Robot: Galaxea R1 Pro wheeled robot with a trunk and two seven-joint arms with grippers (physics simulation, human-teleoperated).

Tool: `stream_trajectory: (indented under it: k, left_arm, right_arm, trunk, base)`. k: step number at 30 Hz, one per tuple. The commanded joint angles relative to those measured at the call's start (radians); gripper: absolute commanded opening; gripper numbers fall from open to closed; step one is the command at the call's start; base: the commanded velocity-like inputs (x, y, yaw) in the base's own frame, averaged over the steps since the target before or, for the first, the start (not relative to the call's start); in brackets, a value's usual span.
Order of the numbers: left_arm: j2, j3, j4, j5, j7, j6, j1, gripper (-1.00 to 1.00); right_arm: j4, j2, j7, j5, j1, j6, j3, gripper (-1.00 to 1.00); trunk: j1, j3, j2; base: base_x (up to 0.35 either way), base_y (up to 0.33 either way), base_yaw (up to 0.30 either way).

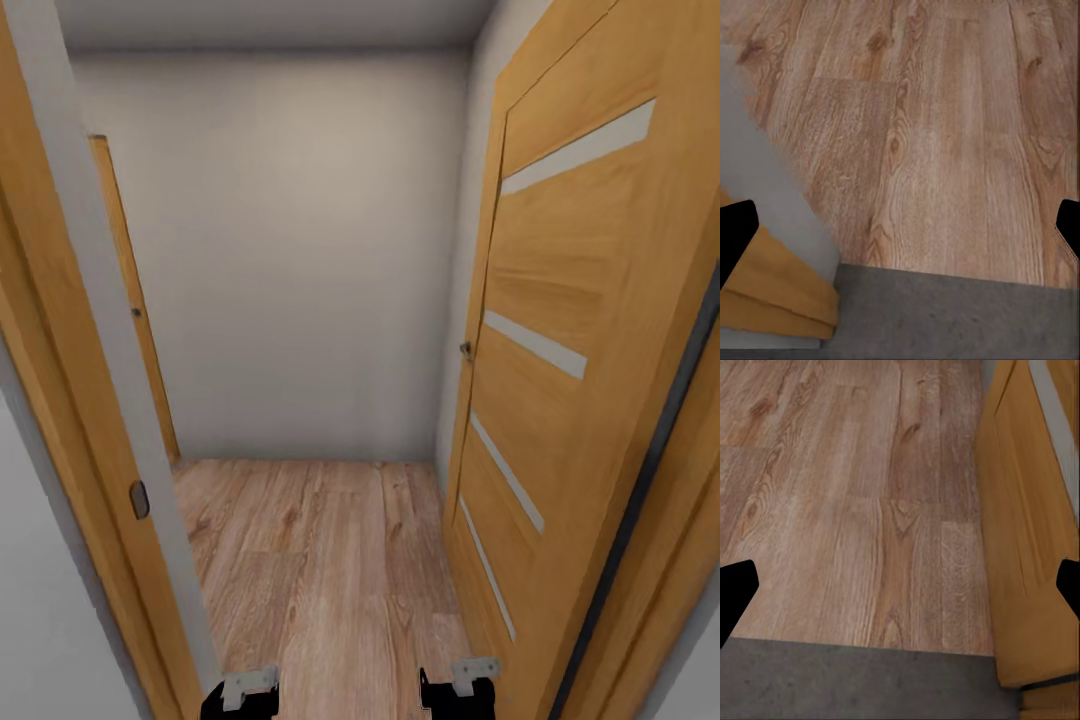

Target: Move the two storage containers from the living room to the garage. In the garage, place one container on the floor and stack the other container on top of it (either order is fine).

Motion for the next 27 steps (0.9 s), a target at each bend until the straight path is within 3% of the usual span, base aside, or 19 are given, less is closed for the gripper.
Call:
stream_trajectory:
  k: [1,13,19,27]
  left_arm:
    - [0.001,-0.008,0.001,0.010,0.006,-0.004,-0.001,1.00]
    - [0.000,-0.007,0.001,0.011,0.007,-0.004,-0.001,1.00]
    - [0.001,-0.008,0.001,0.010,0.007,-0.004,-0.001,1.00]
    - [0.000,-0.010,0.001,0.008,0.006,-0.005,-0.001,1.00]
  right_arm:
    - [0.001,0.000,-0.010,0.004,-0.001,-0.001,0.008,1.00]
    - [0.001,0.000,-0.010,0.005,-0.001,-0.001,0.008,1.00]
    - [0.001,0.000,-0.010,0.006,-0.001,-0.001,0.008,1.00]
    - [0.001,0.000,-0.010,0.008,-0.001,-0.001,0.008,1.00]
  trunk:
    - [0.000,-0.001,-0.001]
    - [0.000,-0.001,-0.001]
    - [0.000,-0.001,-0.001]
    - [0.000,-0.001,-0.001]
  base:
    - [0.192,-0.218,0.006]
    - [0.126,-0.205,0.001]
    - [0.091,-0.043,0.000]
    - [0.284,-0.006,0.000]
